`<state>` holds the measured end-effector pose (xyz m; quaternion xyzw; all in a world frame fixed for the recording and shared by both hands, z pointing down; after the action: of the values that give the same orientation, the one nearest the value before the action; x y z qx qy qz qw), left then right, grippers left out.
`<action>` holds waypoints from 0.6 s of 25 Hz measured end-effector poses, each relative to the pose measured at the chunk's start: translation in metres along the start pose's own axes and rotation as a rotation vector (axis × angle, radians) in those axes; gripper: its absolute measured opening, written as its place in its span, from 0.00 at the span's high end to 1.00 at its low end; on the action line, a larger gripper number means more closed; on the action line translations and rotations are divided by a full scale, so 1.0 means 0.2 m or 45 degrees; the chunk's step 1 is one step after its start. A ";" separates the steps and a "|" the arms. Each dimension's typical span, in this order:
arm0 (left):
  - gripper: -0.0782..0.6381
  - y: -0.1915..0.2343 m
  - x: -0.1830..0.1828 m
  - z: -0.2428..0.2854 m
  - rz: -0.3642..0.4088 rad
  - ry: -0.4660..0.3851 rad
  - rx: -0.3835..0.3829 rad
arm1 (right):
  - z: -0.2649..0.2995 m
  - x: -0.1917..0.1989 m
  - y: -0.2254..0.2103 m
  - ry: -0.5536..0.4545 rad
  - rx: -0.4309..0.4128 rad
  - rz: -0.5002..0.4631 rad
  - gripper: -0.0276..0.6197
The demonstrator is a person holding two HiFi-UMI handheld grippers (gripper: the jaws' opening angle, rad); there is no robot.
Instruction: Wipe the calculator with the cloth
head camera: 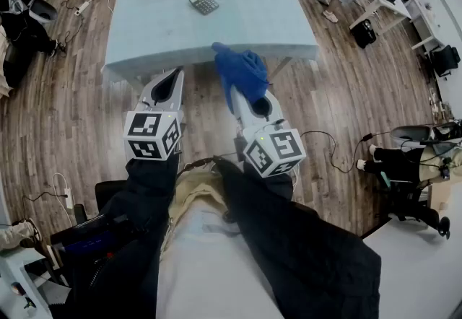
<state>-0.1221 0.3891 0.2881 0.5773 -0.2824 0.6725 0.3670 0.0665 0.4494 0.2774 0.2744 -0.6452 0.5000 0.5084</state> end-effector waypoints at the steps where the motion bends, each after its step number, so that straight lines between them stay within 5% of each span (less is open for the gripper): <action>1: 0.89 0.00 0.00 0.01 0.001 0.002 0.001 | 0.00 0.00 0.00 0.000 -0.002 -0.001 0.82; 15: 0.89 -0.17 0.12 0.17 -0.011 0.081 -0.016 | -0.08 0.05 -0.22 0.048 -0.010 0.042 0.82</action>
<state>-0.0757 0.3857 0.3151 0.5545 -0.2725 0.6871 0.3822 0.1077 0.4494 0.3031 0.2523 -0.6417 0.5109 0.5133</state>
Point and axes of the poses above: the fingertips, and each gripper's own axes: z forward along the fingers, y to its left, x out of its underside, the point moved 7 cm from there along -z, backward along the fingers, and after that the axes turned 7 degrees about z, right-handed, at the moved point
